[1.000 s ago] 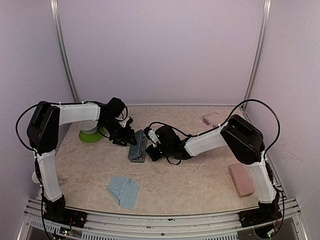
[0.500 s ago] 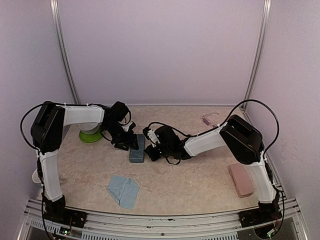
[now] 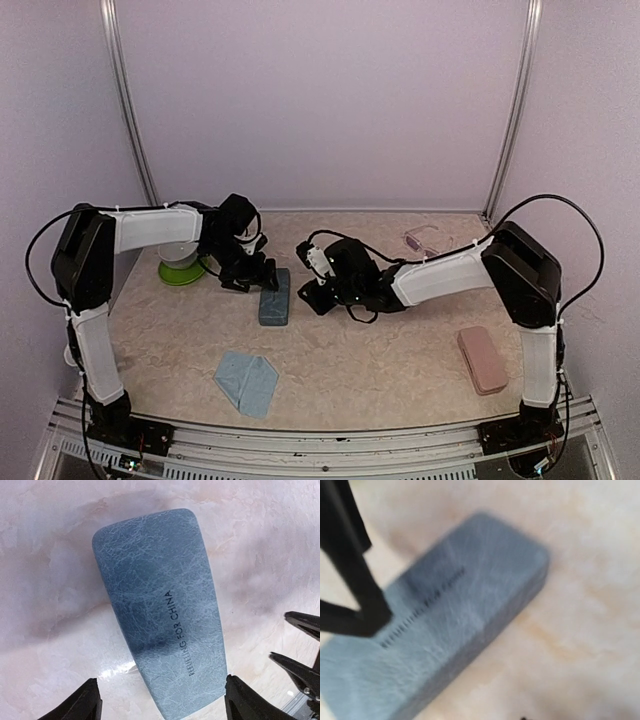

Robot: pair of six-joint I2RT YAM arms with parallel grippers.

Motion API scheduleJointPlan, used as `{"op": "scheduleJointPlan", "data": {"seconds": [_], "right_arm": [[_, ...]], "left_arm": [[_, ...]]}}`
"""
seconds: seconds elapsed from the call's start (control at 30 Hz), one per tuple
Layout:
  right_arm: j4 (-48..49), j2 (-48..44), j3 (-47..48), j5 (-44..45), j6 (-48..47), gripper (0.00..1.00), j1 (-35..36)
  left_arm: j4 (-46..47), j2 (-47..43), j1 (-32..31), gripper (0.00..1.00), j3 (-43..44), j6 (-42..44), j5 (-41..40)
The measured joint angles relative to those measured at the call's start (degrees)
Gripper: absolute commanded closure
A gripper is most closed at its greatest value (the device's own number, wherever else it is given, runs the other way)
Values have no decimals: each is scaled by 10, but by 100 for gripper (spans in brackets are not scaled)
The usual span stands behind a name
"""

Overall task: Organize the sunglasses
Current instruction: Close the case with sunglasses at the center of the board, then move the case with sunglasses to the center of the board.

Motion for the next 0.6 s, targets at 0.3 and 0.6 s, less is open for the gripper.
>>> {"op": "scheduleJointPlan", "data": {"seconds": [0.3, 0.6], "right_arm": [[-29, -150, -72, 69, -7, 30, -8], [-109, -295, -153, 133, 15, 0, -52]], "left_arm": [[-5, -10, -47, 1, 1, -57, -57], [-9, 21, -77, 1, 51, -113, -105]]}}
